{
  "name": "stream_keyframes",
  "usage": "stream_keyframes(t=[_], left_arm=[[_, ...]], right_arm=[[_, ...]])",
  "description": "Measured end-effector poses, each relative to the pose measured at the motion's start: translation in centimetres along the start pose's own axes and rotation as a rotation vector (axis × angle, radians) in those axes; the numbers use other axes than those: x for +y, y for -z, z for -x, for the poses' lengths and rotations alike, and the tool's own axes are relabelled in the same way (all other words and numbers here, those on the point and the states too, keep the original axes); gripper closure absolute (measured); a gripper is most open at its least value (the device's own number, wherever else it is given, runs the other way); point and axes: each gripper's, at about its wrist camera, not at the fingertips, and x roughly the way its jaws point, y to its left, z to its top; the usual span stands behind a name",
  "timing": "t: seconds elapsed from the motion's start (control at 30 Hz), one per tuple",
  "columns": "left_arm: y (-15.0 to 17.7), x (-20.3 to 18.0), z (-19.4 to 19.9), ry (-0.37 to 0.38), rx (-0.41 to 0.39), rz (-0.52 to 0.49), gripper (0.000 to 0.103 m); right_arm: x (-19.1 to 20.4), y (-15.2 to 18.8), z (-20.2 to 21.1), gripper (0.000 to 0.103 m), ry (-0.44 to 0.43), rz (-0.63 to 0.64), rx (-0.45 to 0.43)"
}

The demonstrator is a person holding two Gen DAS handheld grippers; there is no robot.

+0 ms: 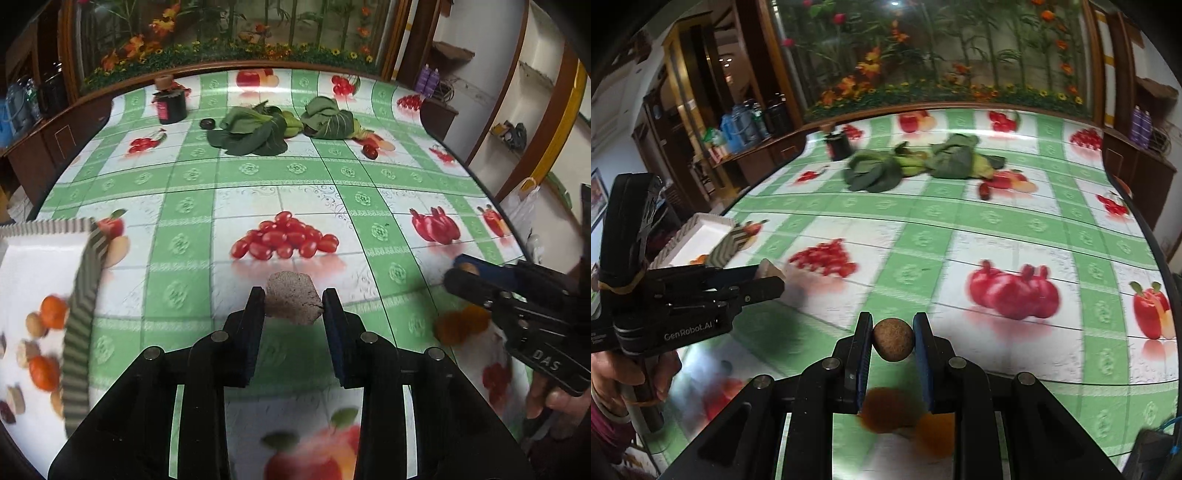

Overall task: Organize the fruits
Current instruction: 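Carry the brown fruit and tan cube into the white tray and open both tools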

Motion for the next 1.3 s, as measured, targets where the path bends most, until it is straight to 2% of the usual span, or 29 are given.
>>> stream_keyframes(t=[0.13, 0.4, 0.8, 1.1, 1.3], left_arm=[[1.2, 1.3, 2.3, -0.01, -0.024, 0.023, 0.072], [3.6, 4.6, 6.0, -0.087, -0.065, 0.046, 0.072], [6.2, 10.7, 10.2, -0.213, -0.109, 0.112, 0.072], [8.1, 15.1, 12.3, -0.265, -0.115, 0.171, 0.072], [8.7, 19.0, 13.4, -0.28, -0.117, 0.248, 0.072]], right_arm=[[3.0, -0.2, -0.1, 0.081, -0.054, 0.017, -0.003], [9.6, -0.2, -1.2, 0.081, -0.123, 0.103, 0.02], [17.3, -0.9, -2.3, 0.081, -0.199, 0.2, 0.032], [22.7, -1.2, -3.7, 0.081, -0.249, 0.278, 0.05], [26.1, -1.3, -4.9, 0.081, -0.295, 0.325, 0.071]])
